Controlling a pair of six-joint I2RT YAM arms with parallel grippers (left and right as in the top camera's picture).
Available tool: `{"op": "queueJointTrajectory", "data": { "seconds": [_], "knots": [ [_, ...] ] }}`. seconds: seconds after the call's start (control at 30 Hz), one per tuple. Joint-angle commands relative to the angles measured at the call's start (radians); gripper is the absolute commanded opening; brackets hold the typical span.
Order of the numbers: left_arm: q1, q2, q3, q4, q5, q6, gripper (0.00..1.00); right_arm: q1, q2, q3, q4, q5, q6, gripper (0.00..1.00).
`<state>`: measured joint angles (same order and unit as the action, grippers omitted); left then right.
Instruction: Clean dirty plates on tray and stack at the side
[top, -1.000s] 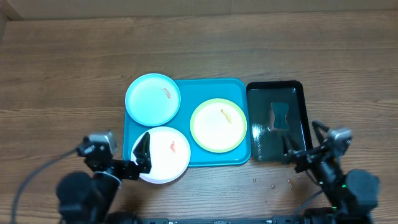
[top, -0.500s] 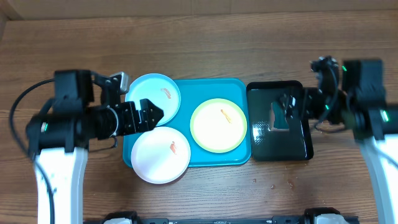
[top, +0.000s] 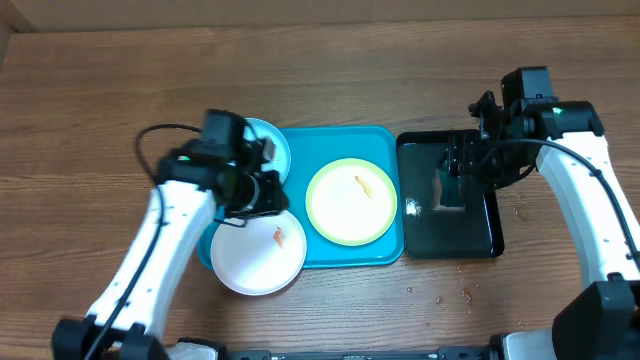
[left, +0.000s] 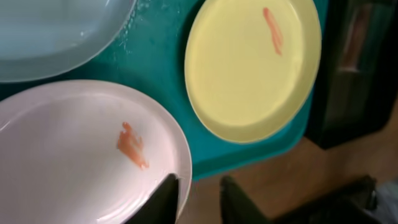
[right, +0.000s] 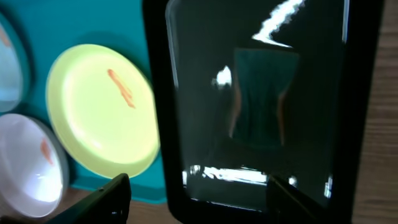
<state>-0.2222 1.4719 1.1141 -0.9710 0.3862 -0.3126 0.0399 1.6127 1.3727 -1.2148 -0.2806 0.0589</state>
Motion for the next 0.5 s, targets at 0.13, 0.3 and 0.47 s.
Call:
{"op": "queueJointTrajectory", "data": {
  "seconds": [0.13,0.3,0.47],
  "knots": [
    [-0.121,0.132,-0.050,0.162,-0.128,-0.141,0.34,-0.002,0.018,-0.042,0.041,0.146,0.072,0.64],
    [-0.167,0.226,-0.050,0.241,-0.136,-0.149,0.36,-0.002,0.018,-0.130,0.139,0.158,0.099,0.63],
    [-0.171,0.267,-0.050,0.286,-0.140,-0.167,0.30,-0.001,0.018,-0.225,0.276,0.158,0.098,0.63]
  ]
}}
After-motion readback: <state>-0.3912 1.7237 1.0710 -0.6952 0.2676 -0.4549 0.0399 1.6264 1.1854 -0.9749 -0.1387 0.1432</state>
